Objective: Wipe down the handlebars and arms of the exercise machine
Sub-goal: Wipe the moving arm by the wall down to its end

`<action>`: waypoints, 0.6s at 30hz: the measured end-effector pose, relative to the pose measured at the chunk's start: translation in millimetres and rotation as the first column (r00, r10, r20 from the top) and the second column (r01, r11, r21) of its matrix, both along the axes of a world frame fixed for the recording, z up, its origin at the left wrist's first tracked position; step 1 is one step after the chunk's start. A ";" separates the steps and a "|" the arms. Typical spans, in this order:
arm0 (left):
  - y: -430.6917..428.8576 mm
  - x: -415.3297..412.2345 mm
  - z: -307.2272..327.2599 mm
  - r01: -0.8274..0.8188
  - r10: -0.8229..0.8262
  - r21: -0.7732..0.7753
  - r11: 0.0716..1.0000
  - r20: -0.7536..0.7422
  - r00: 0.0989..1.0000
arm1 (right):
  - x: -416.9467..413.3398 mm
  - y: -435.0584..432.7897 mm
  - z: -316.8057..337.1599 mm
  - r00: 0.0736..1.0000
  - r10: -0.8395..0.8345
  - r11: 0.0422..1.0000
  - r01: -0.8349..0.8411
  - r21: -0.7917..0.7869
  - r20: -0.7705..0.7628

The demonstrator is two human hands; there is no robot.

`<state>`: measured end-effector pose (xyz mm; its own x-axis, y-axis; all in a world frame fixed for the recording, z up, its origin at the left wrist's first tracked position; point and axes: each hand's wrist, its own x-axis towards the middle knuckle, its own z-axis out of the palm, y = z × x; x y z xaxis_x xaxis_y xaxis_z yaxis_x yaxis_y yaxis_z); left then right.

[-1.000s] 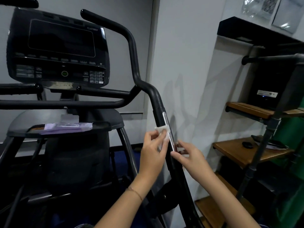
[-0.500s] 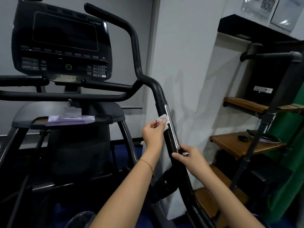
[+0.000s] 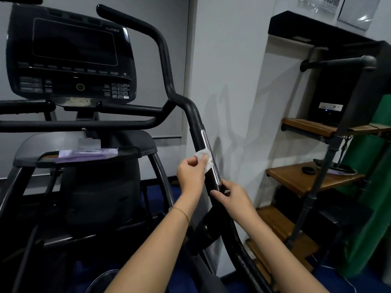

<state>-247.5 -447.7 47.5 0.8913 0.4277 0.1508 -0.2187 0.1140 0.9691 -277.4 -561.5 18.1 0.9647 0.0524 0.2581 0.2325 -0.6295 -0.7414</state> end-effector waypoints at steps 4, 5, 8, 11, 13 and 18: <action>-10.3 -24.8 -40.9 -0.010 0.011 0.110 0.994 -0.009 1.000 | -1.9 1.5 -1.6 1.000 -0.015 1.000 0.015 -0.011 0.021; -10.2 -21.4 -41.4 -0.017 0.019 0.126 0.992 -0.014 1.000 | -1.6 1.8 -2.1 1.000 -0.017 1.000 0.017 -0.009 0.022; -3.1 -1.3 -21.6 -0.031 0.021 0.137 0.990 0.073 0.997 | -0.7 1.7 -3.0 0.999 -0.025 0.999 0.026 -0.021 0.027; 5.9 18.8 13.5 -0.111 0.064 0.247 0.963 0.191 0.980 | -1.3 1.6 -3.1 0.999 -0.030 0.999 0.031 -0.029 0.020; 12.1 30.5 31.7 -0.179 0.076 0.366 0.913 0.279 0.957 | -1.4 1.4 -3.3 1.000 -0.017 1.000 0.017 -0.010 0.016; 34.5 44.2 22.9 -0.365 -0.129 0.694 0.620 0.549 0.826 | 1.2 -0.9 -6.4 1.000 -0.003 1.000 0.003 -0.023 0.018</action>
